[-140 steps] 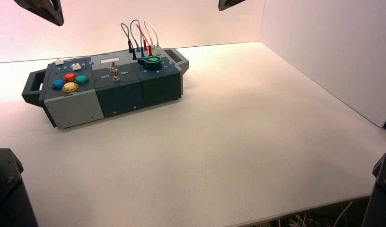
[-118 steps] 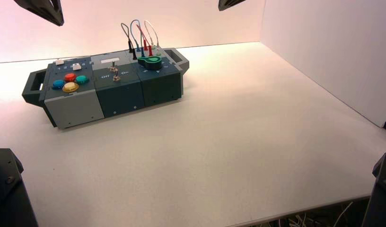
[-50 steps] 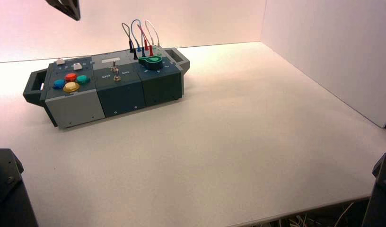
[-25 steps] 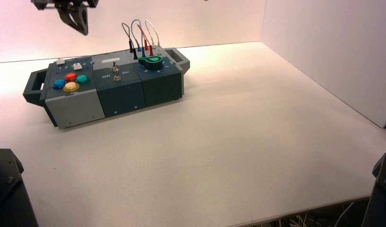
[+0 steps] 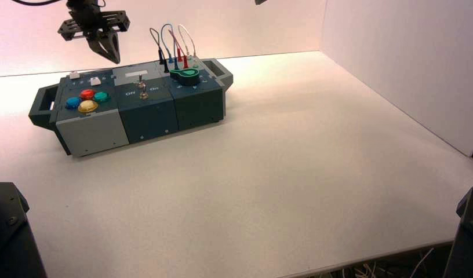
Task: Move the box closer.
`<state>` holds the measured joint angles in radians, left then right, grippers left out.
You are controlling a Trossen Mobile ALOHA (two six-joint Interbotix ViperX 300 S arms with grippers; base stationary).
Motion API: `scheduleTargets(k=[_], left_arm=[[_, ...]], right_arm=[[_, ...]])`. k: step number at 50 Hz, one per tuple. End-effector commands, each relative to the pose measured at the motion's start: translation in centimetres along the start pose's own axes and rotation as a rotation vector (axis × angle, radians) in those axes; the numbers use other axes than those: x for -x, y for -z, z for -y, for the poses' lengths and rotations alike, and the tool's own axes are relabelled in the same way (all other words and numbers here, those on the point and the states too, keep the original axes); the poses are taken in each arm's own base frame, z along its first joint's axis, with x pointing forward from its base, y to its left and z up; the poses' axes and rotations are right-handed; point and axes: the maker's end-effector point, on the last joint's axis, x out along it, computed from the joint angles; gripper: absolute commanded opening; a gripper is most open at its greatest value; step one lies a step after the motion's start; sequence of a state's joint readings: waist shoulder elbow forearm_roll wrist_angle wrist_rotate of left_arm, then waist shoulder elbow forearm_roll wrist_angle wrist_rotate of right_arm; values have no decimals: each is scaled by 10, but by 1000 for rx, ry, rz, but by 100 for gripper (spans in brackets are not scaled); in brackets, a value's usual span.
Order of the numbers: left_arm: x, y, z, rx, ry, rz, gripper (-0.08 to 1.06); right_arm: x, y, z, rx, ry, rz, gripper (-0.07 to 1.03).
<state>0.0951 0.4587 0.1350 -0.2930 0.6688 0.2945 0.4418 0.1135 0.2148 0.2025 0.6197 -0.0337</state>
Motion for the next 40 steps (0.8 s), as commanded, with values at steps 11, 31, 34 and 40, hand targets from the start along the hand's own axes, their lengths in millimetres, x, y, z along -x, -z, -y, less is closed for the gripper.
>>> scheduleTargets(k=[11,31,34,40], left_arm=[[3,6,35,-66,26,-6,-3],[-11,41,49,-33,54,-71,-3],[-12,48,48,-29,53,-82,-3],[-10,62,50,-22,54,-94,-3]], right_arm=[[14,-14,1,21,9,46,-2],[21,-8,5,28,21,43,-2],[23,-8,5,29,20,46,-2],[28,-8,5,32,23,56,-2]])
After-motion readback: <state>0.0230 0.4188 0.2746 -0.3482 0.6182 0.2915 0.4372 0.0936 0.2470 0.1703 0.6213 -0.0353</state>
